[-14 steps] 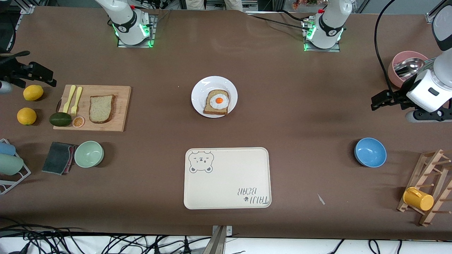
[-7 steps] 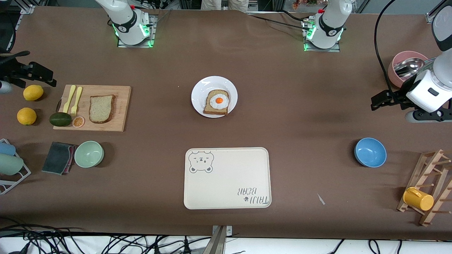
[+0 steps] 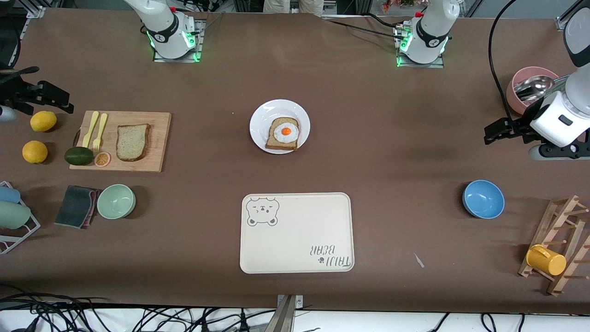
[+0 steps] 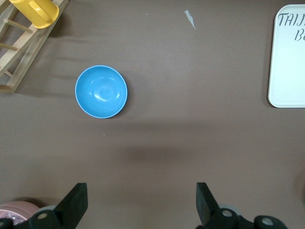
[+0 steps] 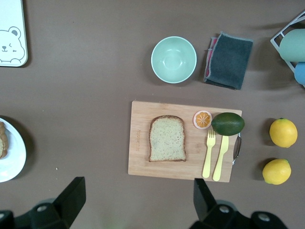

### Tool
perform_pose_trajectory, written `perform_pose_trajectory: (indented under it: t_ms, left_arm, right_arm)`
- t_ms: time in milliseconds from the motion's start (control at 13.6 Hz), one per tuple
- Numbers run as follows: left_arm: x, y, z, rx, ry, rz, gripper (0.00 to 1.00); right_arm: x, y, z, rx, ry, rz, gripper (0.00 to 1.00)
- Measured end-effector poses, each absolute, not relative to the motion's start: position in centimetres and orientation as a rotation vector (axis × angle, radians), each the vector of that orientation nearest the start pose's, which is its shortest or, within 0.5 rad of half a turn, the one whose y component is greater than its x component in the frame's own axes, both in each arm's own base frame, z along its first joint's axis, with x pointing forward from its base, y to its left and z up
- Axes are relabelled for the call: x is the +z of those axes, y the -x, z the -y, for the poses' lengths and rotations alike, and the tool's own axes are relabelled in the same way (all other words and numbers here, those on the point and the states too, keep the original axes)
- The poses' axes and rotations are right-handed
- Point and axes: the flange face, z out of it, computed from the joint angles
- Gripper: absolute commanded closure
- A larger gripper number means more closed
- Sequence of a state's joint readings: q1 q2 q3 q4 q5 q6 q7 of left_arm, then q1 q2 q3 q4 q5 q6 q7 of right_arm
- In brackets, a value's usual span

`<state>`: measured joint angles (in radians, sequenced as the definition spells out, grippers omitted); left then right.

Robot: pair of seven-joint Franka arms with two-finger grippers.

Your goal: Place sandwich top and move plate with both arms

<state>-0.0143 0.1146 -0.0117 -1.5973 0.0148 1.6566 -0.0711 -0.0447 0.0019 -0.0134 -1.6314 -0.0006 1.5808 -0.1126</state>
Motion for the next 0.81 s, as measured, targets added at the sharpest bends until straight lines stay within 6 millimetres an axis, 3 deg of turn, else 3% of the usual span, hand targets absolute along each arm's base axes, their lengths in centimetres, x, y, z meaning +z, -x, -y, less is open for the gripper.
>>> perform_pose_trajectory:
  t_ms: [440, 807]
  left_arm:
    - [55.3, -59.2, 1.4, 0.086, 3.124, 0.068, 0.0]
    - [55.3, -59.2, 1.4, 0.088, 3.124, 0.068, 0.0]
  right_arm:
    - [58.8, -55.4, 3.3, 0.111, 3.134, 0.083, 0.0]
    - [54.3, -56.3, 3.7, 0.266, 3.13, 0.075, 0.0]
